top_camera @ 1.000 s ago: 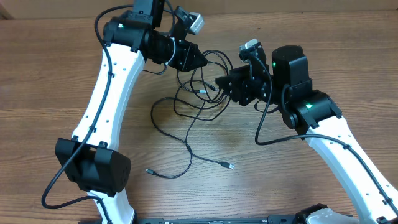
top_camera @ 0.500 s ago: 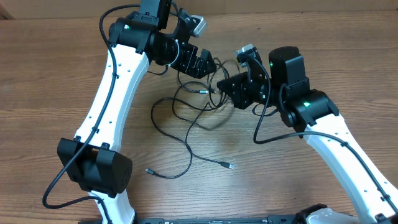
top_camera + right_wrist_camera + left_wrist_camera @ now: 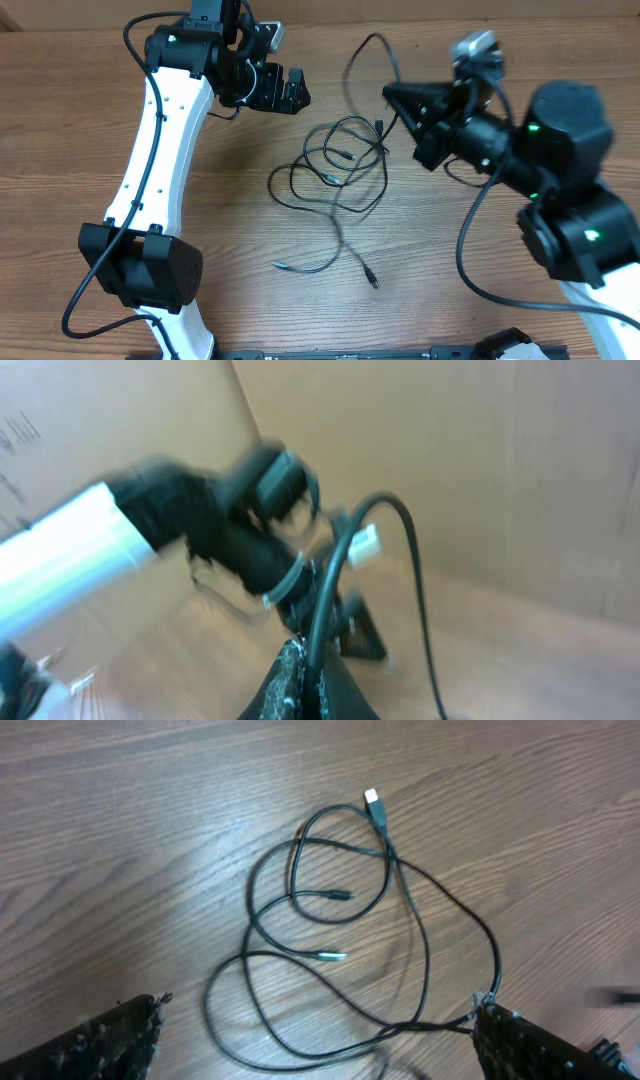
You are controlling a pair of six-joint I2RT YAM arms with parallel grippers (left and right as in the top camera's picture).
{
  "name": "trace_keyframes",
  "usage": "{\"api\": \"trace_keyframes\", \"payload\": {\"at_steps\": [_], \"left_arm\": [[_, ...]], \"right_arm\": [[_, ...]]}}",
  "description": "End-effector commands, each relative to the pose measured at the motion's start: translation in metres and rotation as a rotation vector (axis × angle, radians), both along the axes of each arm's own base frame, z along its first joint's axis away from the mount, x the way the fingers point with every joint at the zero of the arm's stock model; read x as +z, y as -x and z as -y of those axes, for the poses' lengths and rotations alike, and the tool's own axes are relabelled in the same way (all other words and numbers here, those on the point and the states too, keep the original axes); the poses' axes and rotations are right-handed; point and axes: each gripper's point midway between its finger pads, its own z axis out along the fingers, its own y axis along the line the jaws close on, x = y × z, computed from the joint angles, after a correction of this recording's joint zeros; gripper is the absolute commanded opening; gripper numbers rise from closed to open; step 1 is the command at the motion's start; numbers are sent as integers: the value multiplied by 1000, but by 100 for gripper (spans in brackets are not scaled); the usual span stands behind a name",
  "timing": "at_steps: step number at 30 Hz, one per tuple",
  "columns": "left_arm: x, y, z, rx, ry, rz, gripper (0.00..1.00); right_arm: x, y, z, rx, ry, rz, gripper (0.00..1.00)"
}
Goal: Untangle cables
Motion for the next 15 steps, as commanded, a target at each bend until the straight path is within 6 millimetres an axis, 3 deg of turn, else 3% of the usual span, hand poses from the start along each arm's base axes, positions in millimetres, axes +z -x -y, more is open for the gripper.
{"api": "trace_keyframes", "payload": {"at_steps": [1,6,15], "left_arm": [[16,1,-7,28,-16,33,100],[15,4,-6,20,-15,25,100],[12,12,-5,-4,-28,-2,100]], "right_arm": [[64,8,19,-94,-69,126,4],[117,9,36,-192,-111,246,4],[200,15,42,-212,-173,467,4]]}}
